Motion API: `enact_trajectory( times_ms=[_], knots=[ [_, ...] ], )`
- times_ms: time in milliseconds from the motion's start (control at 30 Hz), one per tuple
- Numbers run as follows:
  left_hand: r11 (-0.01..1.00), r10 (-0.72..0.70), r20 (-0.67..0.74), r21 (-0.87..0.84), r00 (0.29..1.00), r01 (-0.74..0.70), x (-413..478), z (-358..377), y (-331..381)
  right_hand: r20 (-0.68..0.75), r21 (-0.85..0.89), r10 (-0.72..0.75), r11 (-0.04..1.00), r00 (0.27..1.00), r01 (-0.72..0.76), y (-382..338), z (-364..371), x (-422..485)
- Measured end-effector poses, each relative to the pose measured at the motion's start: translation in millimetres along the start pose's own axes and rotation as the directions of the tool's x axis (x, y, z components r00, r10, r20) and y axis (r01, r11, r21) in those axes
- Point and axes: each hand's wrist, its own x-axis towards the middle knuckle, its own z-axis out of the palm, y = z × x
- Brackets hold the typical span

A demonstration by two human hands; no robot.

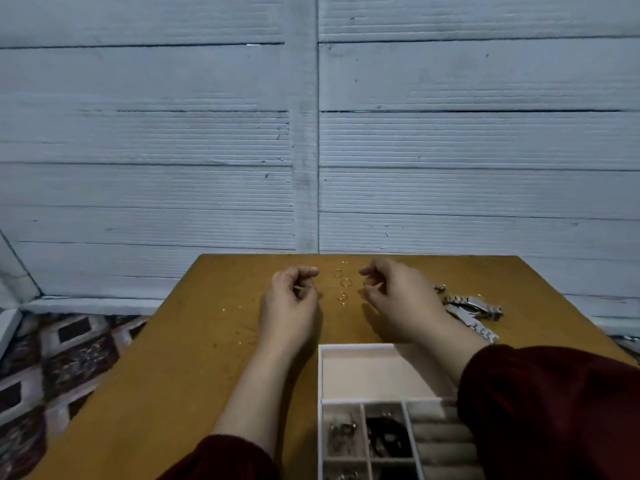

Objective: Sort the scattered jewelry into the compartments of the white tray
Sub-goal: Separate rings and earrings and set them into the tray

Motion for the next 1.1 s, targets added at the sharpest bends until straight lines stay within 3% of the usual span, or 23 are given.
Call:
enact_trajectory(
  times_ms=[367, 667, 867, 1000, 1100],
  knots=[
    [0.98, -0.097, 0.221, 0.19, 0.971, 0.055, 48, 18, -29, 0.331, -0.352, 0.092, 0.936, 0.939, 0.032, -4, 26, 59],
    [0.936, -0.049, 0.335, 0.344, 0.941, -0.073, 49, 25, -28, 0.341, -0.405, 0.146, 0.914, 0.929, 0.005, -13, 32, 74],
    [0.888, 0.012, 0.38, 0.422, 0.925, -0.184, 47, 28, -30, 0.258, -0.444, 0.079, 0.895, 0.963, 0.045, -17, 34, 66],
    [0.871, 0.016, 0.398, 0.445, 0.917, -0.208, 46, 30, -26, 0.211, -0.549, 0.019, 0.829, 0.977, 0.102, -24, 36, 58],
    [0.856, 0.0, 0.393, 0.476, 0.92, -0.203, 45, 32, -24, 0.211, -0.535, 0.02, 0.839, 0.977, 0.098, -23, 39, 55]
  ],
)
